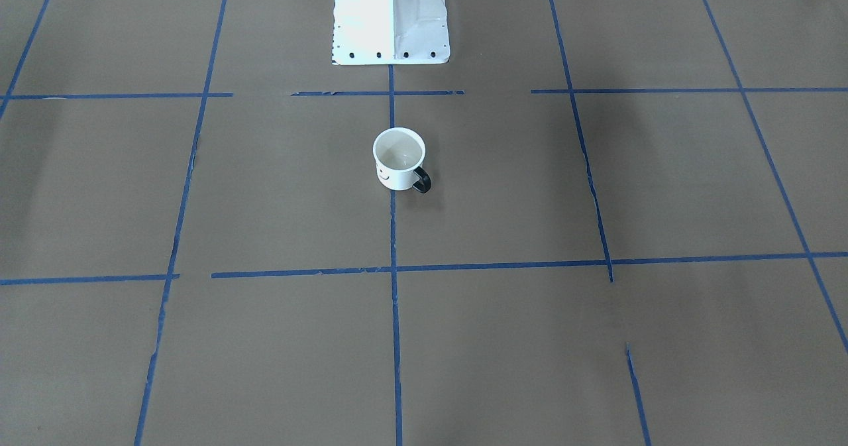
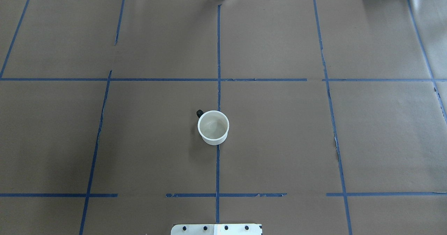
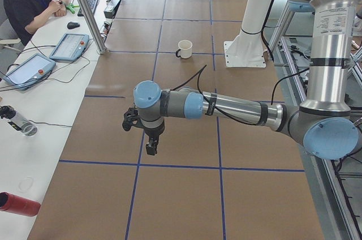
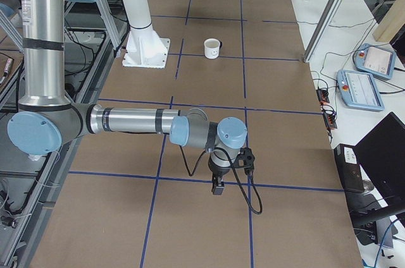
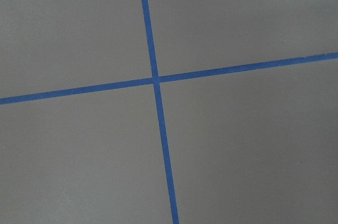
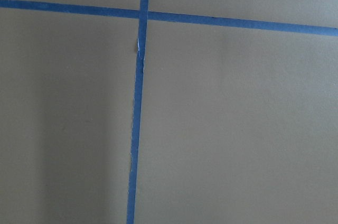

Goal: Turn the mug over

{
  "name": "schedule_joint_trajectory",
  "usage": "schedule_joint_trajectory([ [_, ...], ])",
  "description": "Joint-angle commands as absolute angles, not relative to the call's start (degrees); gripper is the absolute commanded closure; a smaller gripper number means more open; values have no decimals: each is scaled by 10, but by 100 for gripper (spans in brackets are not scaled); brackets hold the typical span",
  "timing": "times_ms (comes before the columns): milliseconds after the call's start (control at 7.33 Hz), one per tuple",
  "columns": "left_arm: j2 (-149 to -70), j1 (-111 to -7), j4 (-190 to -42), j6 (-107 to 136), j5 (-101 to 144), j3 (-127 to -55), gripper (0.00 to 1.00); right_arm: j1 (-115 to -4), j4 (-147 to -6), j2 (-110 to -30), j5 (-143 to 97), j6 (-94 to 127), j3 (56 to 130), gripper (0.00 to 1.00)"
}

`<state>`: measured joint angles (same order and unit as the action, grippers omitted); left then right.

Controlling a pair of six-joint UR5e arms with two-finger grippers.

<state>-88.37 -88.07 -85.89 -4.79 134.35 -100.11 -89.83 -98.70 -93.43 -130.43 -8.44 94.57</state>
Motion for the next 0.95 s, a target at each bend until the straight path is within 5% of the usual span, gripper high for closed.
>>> schedule_joint_trajectory([
  [0, -864, -881, -884, -47, 1344, -996, 0, -898, -987, -934, -1304, -84, 946, 0],
  [818, -864, -885, -883, -45, 1358, -997, 0, -898, -987, -934, -1304, -84, 946, 0],
])
